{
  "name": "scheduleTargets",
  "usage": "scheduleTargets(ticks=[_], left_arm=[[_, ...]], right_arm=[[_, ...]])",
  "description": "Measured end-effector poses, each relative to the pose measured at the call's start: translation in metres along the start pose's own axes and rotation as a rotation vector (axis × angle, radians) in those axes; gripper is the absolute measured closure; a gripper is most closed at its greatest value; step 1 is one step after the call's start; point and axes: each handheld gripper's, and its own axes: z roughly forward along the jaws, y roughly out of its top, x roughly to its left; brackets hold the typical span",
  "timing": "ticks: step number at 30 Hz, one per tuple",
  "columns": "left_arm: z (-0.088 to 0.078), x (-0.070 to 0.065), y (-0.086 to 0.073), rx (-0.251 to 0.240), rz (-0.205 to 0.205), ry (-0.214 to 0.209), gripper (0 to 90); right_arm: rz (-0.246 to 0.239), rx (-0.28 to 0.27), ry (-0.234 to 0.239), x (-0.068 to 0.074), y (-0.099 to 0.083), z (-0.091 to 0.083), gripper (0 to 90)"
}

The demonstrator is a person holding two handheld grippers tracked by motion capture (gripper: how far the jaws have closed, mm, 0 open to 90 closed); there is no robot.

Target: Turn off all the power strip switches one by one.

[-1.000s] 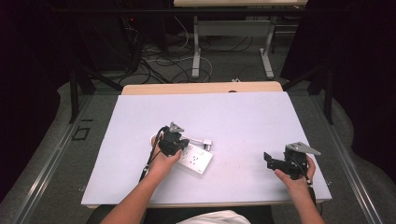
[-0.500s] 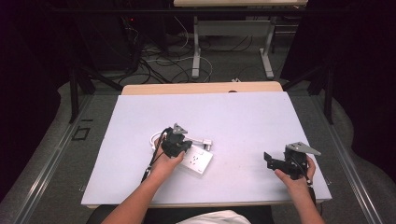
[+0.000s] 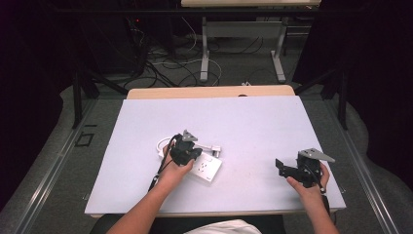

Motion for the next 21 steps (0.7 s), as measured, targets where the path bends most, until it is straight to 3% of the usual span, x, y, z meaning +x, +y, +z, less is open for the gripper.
scheduleTargets(ticks=[21], left_arm=[[0.0009, -0.0001, -0.0008, 0.001, 0.011, 0.006, 89.9]], right_arm=[[0.001, -0.004, -0.004, 0.0002, -0.0001, 0.0003, 10.6]])
